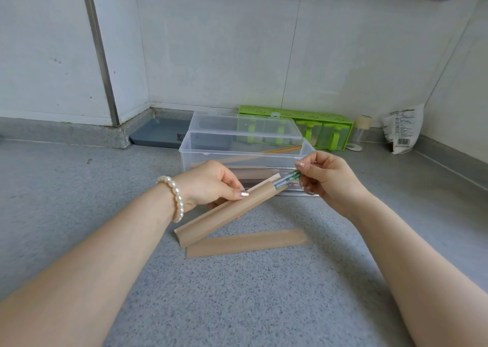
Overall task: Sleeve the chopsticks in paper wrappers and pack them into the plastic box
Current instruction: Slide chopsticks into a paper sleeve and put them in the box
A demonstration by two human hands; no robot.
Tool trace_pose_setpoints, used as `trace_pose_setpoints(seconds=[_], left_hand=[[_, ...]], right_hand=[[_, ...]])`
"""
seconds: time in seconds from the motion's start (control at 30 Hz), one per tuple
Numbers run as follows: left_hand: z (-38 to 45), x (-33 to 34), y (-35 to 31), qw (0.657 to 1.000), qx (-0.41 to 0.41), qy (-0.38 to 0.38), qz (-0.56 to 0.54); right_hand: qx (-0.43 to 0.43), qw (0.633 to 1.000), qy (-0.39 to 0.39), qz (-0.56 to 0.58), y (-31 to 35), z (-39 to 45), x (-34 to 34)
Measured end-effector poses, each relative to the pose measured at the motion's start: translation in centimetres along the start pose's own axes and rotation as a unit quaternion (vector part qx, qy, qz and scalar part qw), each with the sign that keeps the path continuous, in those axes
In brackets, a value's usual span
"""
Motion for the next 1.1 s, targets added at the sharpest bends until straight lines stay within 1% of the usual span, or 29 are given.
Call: trace_pose_setpoints(seconds=[0.17, 0.37, 0.43, 0.47, 0.5, 0.53, 0.57, 0.6, 0.63, 0.67, 0.7, 0.73, 0.8, 0.87, 0.93, 1.0, 1.07, 1.1], left_hand=[[0.2, 0.1, -0.1, 0.997, 0.018, -0.054, 0.049], [0.2, 0.3, -0.4, 0.988, 0.04, -0.103, 0.106], [0.3, 0.2, -0.5, 0.981, 0.06, -0.147, 0.11], [0.3, 0.0, -0.6, 0.972, 0.078, -0.193, 0.108], [0.2, -0.3, -0.7, 0.953, 0.106, -0.261, 0.108], [-0.1, -0.9, -0.9, 0.923, 0.144, -0.339, 0.11], [-0.4, -1.5, -1.0, 0.886, 0.186, -0.411, 0.109], [-0.7, -2.1, -1.1, 0.851, 0.221, -0.464, 0.105], [-0.8, -2.5, -0.9, 0.829, 0.242, -0.494, 0.101], [-0.8, -2.8, -0.9, 0.819, 0.251, -0.507, 0.102], [-0.6, -2.9, -0.7, 0.82, 0.25, -0.504, 0.11], [-0.4, -2.8, -0.5, 0.83, 0.243, -0.487, 0.123], [0.2, -2.1, -0.2, 0.869, 0.218, -0.415, 0.156], [0.6, -1.2, -0.1, 0.91, 0.198, -0.309, 0.195], [0.7, -0.3, 0.1, 0.932, 0.183, -0.204, 0.235], [0.8, 0.4, 0.3, 0.943, 0.157, -0.128, 0.266], [0.9, 0.9, 0.5, 0.945, 0.134, -0.084, 0.285], [1.0, 0.9, 0.7, 0.946, 0.127, -0.074, 0.288]], right_hand=[[0.013, 0.998, -0.004, 0.068, 0.2, -0.1, 0.1], [0.048, 0.995, 0.011, 0.082, 0.2, -0.3, 0.4], [0.046, 0.995, 0.009, 0.083, 0.5, -0.5, 0.4], [0.036, 0.995, -0.005, 0.093, 0.8, -0.5, 0.3], [0.021, 0.993, -0.029, 0.111, 1.1, -0.5, 0.0], [0.0, 0.989, -0.062, 0.136, 1.5, -0.5, -0.6], [-0.023, 0.981, -0.102, 0.165, 1.9, -0.5, -1.4], [-0.043, 0.97, -0.143, 0.193, 2.4, -0.4, -2.2], [-0.054, 0.958, -0.183, 0.214, 2.6, -0.4, -2.9], [-0.058, 0.947, -0.221, 0.228, 2.9, -0.3, -3.6], [-0.055, 0.937, -0.254, 0.234, 3.0, 0.0, -4.1], [-0.044, 0.93, -0.28, 0.234, 3.0, 0.3, -4.3], [-0.011, 0.93, -0.305, 0.206, 2.8, 1.3, -4.2], [0.038, 0.942, -0.298, 0.15, 2.7, 2.4, -3.4], [0.094, 0.953, -0.276, 0.085, 2.8, 3.4, -2.3], [0.126, 0.956, -0.263, 0.024, 3.1, 4.1, -1.4], [0.141, 0.958, -0.245, -0.053, 3.7, 4.4, -0.9], [0.143, 0.957, -0.225, -0.111, 4.1, 4.5, -0.8]])
Point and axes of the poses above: each hand's wrist, its own z-axis towards the middle knuckle, its own x-axis out of the palm, y = z × x, the point moved 2 cm from there along z, towards the middle knuckle, and after that the axes turned 4 degrees about y, right-handed, at the moved point
